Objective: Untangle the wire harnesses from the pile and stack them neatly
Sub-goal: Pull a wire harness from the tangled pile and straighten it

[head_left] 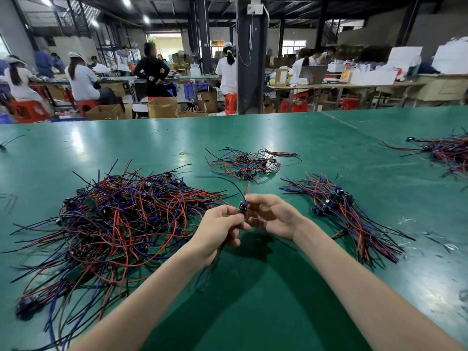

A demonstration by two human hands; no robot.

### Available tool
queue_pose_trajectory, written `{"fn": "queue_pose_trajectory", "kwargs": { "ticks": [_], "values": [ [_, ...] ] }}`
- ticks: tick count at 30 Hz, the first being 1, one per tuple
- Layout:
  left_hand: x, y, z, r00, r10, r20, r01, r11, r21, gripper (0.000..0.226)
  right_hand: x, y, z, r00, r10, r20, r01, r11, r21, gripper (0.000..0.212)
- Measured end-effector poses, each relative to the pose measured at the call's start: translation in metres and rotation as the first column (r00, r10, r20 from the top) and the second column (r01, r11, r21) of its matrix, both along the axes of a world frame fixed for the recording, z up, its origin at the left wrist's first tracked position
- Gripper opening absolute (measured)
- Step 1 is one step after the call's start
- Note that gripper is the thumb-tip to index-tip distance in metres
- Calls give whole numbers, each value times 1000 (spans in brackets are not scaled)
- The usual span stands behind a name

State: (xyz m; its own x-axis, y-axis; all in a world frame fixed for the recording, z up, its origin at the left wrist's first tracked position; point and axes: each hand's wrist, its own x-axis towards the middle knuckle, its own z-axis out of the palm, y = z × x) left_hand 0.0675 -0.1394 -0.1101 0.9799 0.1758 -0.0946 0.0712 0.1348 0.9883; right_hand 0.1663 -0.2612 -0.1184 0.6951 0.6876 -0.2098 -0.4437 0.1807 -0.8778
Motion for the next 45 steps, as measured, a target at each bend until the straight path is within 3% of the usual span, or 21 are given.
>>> {"fn": "queue_pose_trajectory", "kwargs": {
  "ticks": [5,10,15,21,25,31,34,45],
  "values": [
    [0,0,-5,999,22,-28,-22,1000,3,15,3,-5,-2,990,48,130,-45,999,-27,22],
    [0,2,-10,998,13,-69,-11,999,33,10,2,-7,-4,974,80,213,-64,995,-81,13],
    [0,-1,-11,999,-10,-30,11,999,34,18,3,-9,-1,976,55,211,-37,996,-85,3],
    [-1,-7,-14,999,7,34,-6,999,-34,10,0,-1,0,986,-19,167,33,996,-79,18],
    [1,-8,-13,1000,10,11,-9,998,-69,14,1,1,1,989,-93,112,99,994,-46,11],
    [3,-5,-14,998,34,-48,-39,994,-102,28,-1,0,0,973,-9,232,49,984,-170,3],
    [4,-1,-15,997,69,-26,-72,992,-109,22,-1,0,0,962,-18,271,72,979,-192,3],
    [5,0,-17,997,74,-19,-76,993,-94,14,-2,4,-1,971,-85,221,118,983,-144,3]
  ]
}}
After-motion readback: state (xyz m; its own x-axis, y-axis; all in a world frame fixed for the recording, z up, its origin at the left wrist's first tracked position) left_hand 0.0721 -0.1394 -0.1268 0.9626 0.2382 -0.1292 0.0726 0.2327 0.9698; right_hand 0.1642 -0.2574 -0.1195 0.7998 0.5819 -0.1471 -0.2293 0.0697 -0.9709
